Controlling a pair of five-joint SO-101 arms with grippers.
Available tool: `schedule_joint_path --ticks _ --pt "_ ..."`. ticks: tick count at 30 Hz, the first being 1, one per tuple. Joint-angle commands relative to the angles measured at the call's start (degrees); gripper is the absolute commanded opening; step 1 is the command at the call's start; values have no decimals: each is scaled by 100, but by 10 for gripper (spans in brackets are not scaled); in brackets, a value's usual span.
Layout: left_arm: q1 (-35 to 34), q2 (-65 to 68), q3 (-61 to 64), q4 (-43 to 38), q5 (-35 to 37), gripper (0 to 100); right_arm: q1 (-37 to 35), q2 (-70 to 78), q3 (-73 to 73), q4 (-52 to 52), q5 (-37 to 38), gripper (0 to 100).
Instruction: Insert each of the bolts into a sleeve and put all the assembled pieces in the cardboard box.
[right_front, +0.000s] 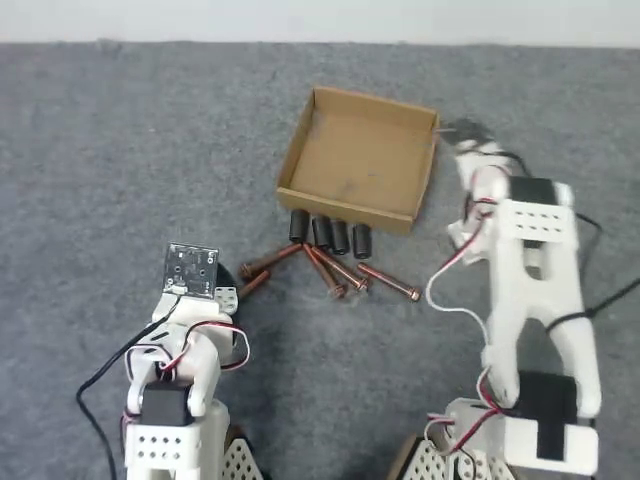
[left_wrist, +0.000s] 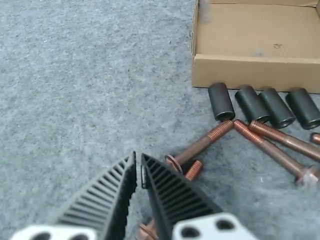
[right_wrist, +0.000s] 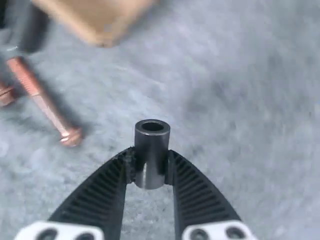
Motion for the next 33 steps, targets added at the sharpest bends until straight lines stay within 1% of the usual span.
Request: schedule_joint_path --ticks 1,3,8,10,13,18,19,22,24,27,33 --pt "-44 -114 -57 -62 -62 13 646 -400 246 -453 -686 6" --pt "-44 -114 -57 -62 -62 13 971 -400 527 -822 -932 6" --pt "-44 -114 -57 -53 -62 13 1745 -391 1055 -1402 -949 6" --pt "-44 -114 -57 -44 -62 13 1974 -391 1222 -1534 -686 6" --pt "-44 -114 -57 -44 -62 13 2132 -391 1442 -1657 -334 8" --pt "-44 -114 -57 -44 -62 13 2404 -391 1503 -1596 -325 107" --pt "-44 -114 -57 -44 -62 13 2475 -391 1503 -1596 -316 114" --pt "-44 -114 -57 -35 -62 13 2659 -409 1477 -1455 -246 115" --pt "-44 -114 -57 -35 -62 13 2730 -470 1477 -1174 26 115" --pt "-44 -114 -57 -35 -62 13 2800 -479 1459 -875 246 115" --pt "-44 -114 -57 -35 -62 13 2958 -418 1486 -892 264 115"
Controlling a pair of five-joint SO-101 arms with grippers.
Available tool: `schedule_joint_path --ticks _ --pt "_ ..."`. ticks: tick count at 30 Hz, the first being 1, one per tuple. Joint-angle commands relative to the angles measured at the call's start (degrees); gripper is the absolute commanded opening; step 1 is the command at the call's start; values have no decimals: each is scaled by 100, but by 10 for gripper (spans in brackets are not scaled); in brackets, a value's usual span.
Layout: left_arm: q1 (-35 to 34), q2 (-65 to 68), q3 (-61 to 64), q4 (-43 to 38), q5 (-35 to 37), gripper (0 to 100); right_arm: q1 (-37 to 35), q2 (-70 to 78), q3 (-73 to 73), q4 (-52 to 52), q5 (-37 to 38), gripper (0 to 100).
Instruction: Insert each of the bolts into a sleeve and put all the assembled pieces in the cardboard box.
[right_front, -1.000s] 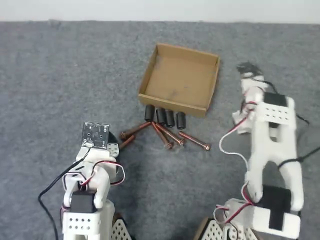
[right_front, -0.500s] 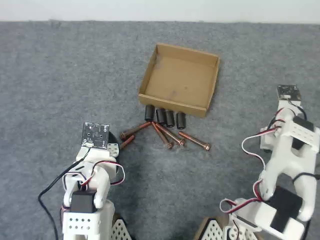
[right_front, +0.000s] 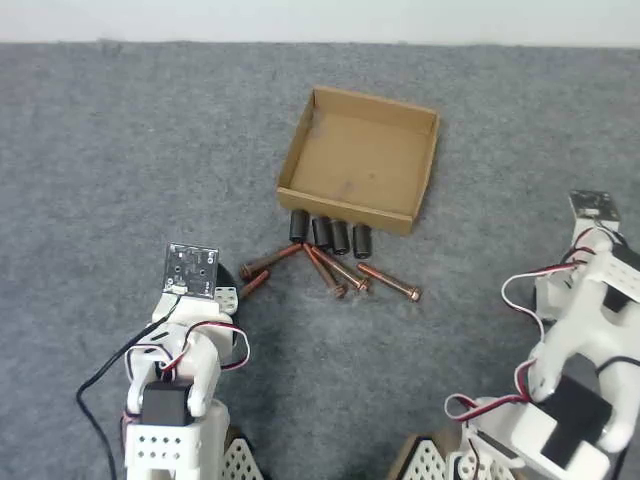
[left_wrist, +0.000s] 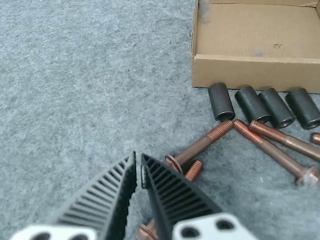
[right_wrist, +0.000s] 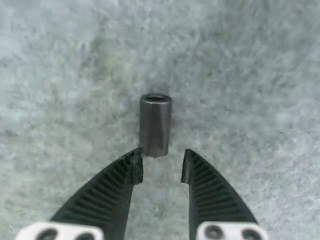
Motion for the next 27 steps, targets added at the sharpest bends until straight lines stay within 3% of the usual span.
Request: schedule_joint_path --ticks 1,8,27 --pt "-44 -114 -57 -35 -62 13 127 -391 -26 -92 167 115" --pt "-44 -114 -57 -35 -62 13 110 -391 703 -1174 378 115" --pt "-44 -114 -57 -35 -62 13 -365 -207 747 -1402 404 114"
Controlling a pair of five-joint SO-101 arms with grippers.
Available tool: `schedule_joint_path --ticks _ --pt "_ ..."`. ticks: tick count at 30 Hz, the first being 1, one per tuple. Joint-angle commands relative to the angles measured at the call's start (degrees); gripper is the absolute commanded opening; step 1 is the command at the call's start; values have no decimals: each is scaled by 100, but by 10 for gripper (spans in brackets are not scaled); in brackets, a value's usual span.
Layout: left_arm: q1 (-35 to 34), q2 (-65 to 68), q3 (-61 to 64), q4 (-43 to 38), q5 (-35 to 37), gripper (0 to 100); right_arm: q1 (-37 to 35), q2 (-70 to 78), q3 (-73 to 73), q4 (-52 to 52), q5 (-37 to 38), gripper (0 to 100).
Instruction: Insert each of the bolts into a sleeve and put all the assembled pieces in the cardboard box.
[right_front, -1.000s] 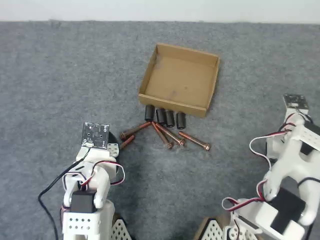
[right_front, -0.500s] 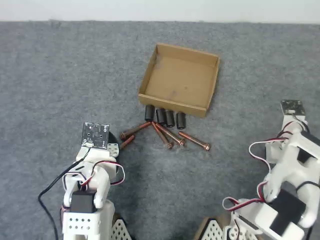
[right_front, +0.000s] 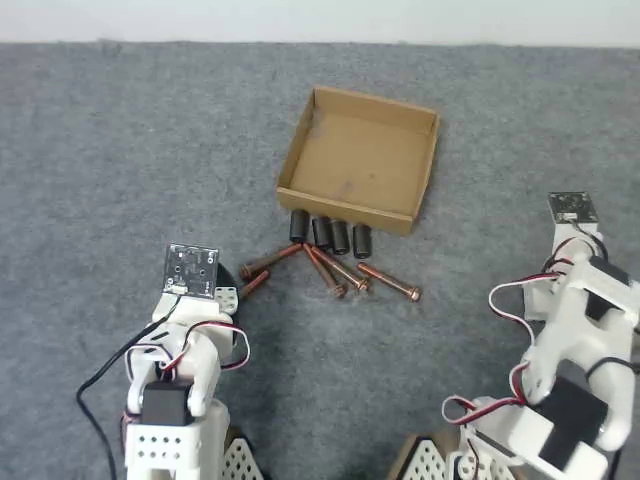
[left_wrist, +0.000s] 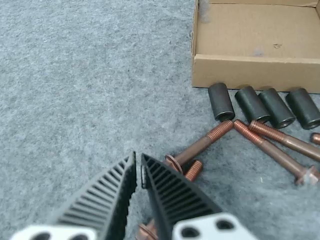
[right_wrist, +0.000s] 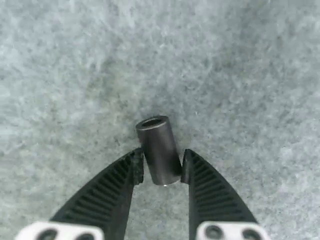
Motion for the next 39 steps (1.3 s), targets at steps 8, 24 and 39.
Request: schedule_joint_path --ticks 8,24,39 --pt "-44 -114 -57 -35 -53 13 -171 637 -70 -286 510 46" --pt "-44 -114 -57 -35 -53 13 -215 -1068 193 1675 378 7" --pt "-44 -114 -57 -35 -62 13 -391 -3424 2453 365 -1662 7"
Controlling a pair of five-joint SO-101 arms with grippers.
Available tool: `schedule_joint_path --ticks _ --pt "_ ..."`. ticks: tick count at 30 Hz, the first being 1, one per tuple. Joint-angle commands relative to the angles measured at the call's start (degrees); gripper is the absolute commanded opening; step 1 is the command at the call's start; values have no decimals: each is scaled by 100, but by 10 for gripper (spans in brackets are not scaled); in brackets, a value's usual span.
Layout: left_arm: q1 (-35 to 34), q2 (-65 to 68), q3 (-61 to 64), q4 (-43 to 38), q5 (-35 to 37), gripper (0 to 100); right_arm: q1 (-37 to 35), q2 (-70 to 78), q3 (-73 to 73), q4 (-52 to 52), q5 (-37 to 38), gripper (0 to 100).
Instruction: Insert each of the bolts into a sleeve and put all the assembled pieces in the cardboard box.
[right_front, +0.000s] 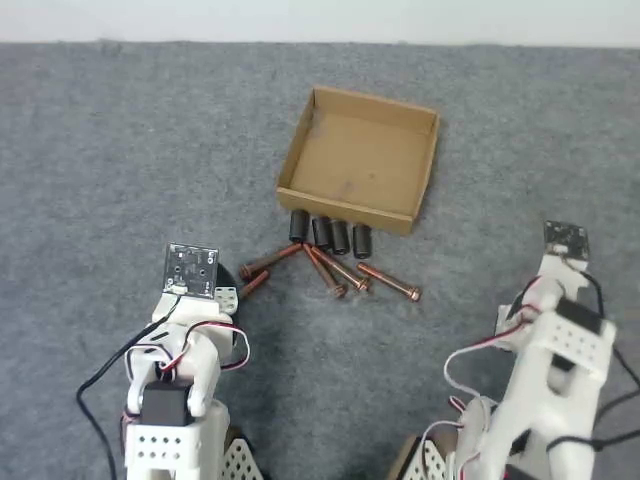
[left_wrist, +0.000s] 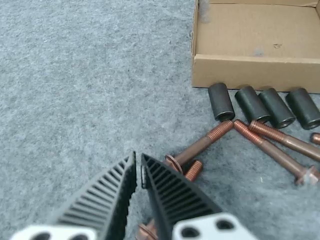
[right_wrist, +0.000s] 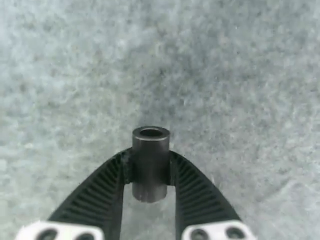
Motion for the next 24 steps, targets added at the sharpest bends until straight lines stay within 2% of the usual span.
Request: schedule_joint_path --ticks 1,7,11,16,19,24 --pt "-44 -114 -57 -35 -62 13 13 -514 422 -558 -62 7" --pt "-44 -114 -101 -79 -62 13 268 -611 510 -602 -26 7" --pt "-35 -105 -620 70 -431 13 268 -611 519 -611 -26 7" --pt "0 88 -1490 325 -457 13 259 -611 545 -673 -26 7" --pt "0 853 -2176 325 -484 13 127 -611 615 -769 -26 7" --pt "79 2892 -3732 325 -484 13 119 -611 624 -778 -18 7"
